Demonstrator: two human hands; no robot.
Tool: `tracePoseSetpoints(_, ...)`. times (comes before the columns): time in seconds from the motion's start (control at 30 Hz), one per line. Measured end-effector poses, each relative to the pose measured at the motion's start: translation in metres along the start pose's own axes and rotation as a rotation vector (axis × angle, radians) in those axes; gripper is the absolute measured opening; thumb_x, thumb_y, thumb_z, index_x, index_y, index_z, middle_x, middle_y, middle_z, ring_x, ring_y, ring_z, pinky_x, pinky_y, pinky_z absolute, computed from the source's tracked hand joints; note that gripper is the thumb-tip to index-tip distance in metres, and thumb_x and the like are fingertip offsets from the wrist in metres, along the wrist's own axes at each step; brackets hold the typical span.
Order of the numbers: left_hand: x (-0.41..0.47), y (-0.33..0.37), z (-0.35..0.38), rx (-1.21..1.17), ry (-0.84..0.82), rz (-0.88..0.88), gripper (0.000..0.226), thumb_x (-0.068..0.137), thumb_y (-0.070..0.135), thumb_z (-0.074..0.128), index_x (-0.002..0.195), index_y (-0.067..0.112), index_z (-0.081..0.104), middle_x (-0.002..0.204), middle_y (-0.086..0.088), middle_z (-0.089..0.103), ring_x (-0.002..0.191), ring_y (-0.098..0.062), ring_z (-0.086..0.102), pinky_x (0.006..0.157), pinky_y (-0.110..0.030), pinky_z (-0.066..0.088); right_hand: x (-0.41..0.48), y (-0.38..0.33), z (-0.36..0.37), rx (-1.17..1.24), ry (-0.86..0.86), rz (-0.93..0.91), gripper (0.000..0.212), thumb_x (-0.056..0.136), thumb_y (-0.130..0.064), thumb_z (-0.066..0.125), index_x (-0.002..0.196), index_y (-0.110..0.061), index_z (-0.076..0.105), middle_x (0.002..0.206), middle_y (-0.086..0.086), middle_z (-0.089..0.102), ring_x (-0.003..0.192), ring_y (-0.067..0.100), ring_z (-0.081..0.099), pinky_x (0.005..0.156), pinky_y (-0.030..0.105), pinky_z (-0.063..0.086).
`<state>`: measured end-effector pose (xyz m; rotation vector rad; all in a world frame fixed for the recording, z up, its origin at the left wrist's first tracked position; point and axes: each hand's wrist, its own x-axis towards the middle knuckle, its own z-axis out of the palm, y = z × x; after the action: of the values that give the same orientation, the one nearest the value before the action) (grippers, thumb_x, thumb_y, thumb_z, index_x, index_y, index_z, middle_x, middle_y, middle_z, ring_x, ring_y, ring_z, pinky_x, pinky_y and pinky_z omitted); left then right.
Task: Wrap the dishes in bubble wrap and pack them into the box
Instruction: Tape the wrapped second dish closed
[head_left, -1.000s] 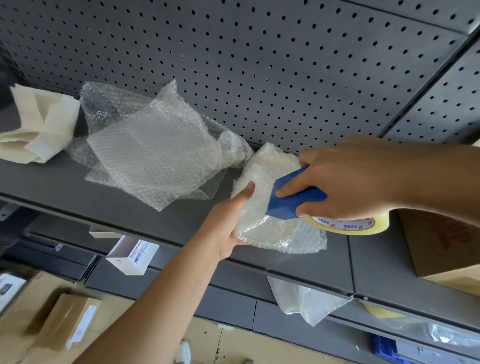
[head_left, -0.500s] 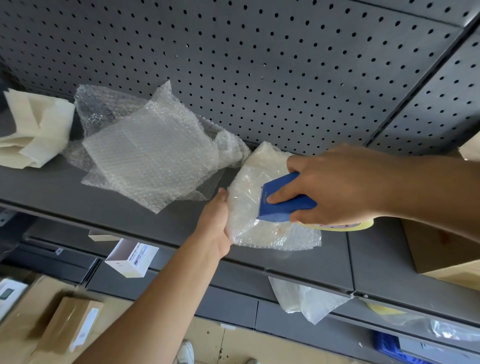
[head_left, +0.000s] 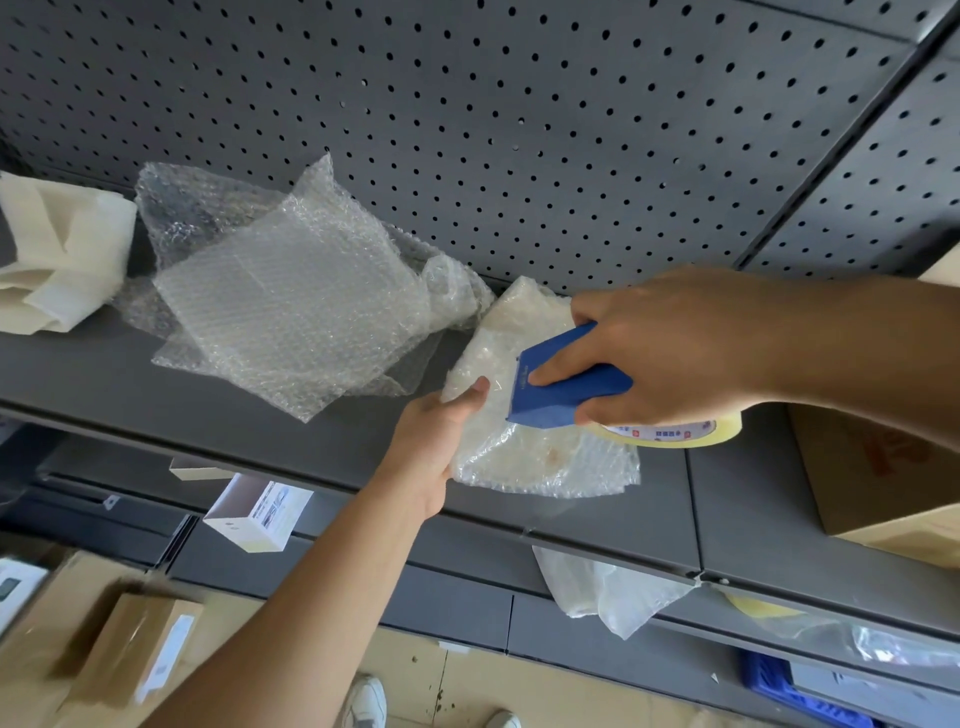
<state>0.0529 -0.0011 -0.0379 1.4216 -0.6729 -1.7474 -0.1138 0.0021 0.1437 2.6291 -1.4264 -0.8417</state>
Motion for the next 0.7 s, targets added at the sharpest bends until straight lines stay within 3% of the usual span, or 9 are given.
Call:
tracePoseSetpoints(0.03,-0.001,0.001,0.001,-0.012,0.016,0.016,0.096,0.066,0.065,0.083,0.142,0.015,0.055,0.146,0.000,0.057,0.137,-0.025,0.050,0.116,-0.050,0.035,0.001,0.000,0.000,0.011,-0.005,-0.002,0.039,0.095,-0.063,0.039,0.134,-0.067,0.039,0.097,-0.012,0.041,0.078,0.008,0.050,0.066,0.031,0.041)
tracePoseSetpoints(0.13,-0.002,0.001,0.003,-0.007,0.096,0.060,0.047,0.086,0.045,0.078,0.119,0.013,0.067,0.127,0.000,0.066,0.124,-0.021,0.055,0.102,-0.039,0.037,0.002,0.000,-0.001,0.045,-0.017,0.000,0.041,0.094,-0.066,0.041,0.135,-0.069,0.038,0.094,-0.013,0.038,0.077,0.006,0.048,0.063,0.030,0.037)
tracePoseSetpoints(0.23,0.003,0.000,0.004,-0.032,0.092,0.048,0.033,0.091,0.038,0.075,0.112,0.014,0.067,0.117,0.004,0.065,0.120,-0.018,0.050,0.097,-0.039,0.031,0.001,0.000,0.000,0.041,-0.027,0.007,0.043,0.093,-0.066,0.041,0.136,-0.071,0.036,0.092,-0.014,0.036,0.073,0.006,0.045,0.068,0.032,0.042)
tracePoseSetpoints(0.33,0.002,0.001,0.004,-0.060,0.065,0.055,0.027,0.092,0.036,0.075,0.105,0.014,0.066,0.107,0.010,0.062,0.109,-0.013,0.050,0.095,-0.036,0.028,-0.001,0.001,0.002,0.039,-0.035,0.013,0.045,0.094,-0.065,0.040,0.137,-0.071,0.033,0.091,-0.016,0.033,0.071,0.005,0.042,0.065,0.030,0.039)
tracePoseSetpoints(0.43,0.003,0.000,0.002,-0.061,0.053,0.068,0.019,0.091,0.035,0.076,0.088,0.020,0.065,0.093,0.011,0.065,0.095,-0.010,0.060,0.095,-0.038,0.037,-0.004,0.001,0.003,0.030,-0.030,0.014,0.044,0.096,-0.063,0.039,0.138,-0.070,0.033,0.092,-0.014,0.034,0.069,0.004,0.041,0.060,0.028,0.031)
tracePoseSetpoints(0.53,0.002,0.003,0.001,-0.102,0.055,0.087,0.024,0.090,0.034,0.077,0.082,0.025,0.057,0.095,0.011,0.061,0.099,-0.012,0.056,0.095,-0.036,0.034,-0.006,0.001,0.003,0.037,-0.030,0.013,0.045,0.096,-0.064,0.039,0.139,-0.071,0.030,0.093,-0.015,0.034,0.070,0.004,0.042,0.061,0.028,0.033)
tracePoseSetpoints(0.7,-0.006,0.008,0.006,-0.113,0.060,0.108,0.030,0.094,0.029,0.073,0.075,0.025,0.050,0.079,0.015,0.053,0.071,0.003,0.045,0.090,-0.030,0.030,-0.011,0.003,0.002,0.031,-0.037,0.032,0.046,0.095,-0.065,0.039,0.140,-0.071,0.029,0.093,-0.015,0.034,0.069,0.004,0.040,0.062,0.030,0.034)
